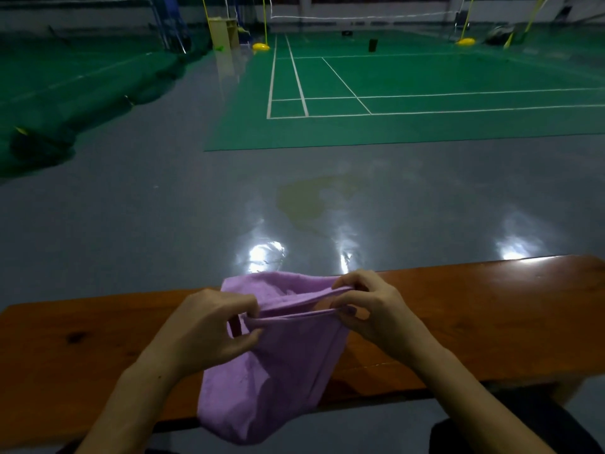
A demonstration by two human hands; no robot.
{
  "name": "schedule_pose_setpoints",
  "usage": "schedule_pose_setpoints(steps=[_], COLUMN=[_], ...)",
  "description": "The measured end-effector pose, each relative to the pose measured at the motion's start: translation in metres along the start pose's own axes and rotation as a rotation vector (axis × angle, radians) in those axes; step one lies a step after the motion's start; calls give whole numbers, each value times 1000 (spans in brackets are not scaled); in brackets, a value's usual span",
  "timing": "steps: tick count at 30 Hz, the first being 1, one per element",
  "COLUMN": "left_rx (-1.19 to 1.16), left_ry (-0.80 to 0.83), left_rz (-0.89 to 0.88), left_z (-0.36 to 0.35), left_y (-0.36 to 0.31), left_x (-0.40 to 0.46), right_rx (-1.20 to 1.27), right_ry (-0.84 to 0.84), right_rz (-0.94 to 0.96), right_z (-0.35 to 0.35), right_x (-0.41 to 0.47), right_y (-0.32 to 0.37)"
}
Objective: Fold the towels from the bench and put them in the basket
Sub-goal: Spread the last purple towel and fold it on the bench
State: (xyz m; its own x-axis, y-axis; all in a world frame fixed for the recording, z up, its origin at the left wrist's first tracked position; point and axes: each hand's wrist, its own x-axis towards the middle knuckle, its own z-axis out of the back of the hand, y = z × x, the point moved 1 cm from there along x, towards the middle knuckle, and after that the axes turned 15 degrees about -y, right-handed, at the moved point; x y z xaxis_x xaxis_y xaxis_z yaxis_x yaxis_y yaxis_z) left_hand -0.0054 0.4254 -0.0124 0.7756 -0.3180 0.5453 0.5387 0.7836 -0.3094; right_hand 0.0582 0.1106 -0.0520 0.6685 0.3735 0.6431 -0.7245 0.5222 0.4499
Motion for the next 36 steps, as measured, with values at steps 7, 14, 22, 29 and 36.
schedule_pose_setpoints(steps=[7, 14, 22, 29, 36], left_rx=[-144, -161, -6, -260, -632], left_ry=[-198, -256, -460, -438, -423], left_rz=[50, 116, 213, 303, 453], left_z=[34, 60, 88, 103, 117], left_y=[-20, -40, -63, -83, -127], left_x=[12, 28, 45, 57, 50], right_rx=[47, 48, 1, 119, 593], right_ry=[-103, -200, -320, -309, -224], right_rz=[42, 46, 40, -214, -540], right_z=[20, 50, 91, 107, 133], right_x=[17, 44, 69, 78, 60], right_y=[20, 48, 80, 98, 134])
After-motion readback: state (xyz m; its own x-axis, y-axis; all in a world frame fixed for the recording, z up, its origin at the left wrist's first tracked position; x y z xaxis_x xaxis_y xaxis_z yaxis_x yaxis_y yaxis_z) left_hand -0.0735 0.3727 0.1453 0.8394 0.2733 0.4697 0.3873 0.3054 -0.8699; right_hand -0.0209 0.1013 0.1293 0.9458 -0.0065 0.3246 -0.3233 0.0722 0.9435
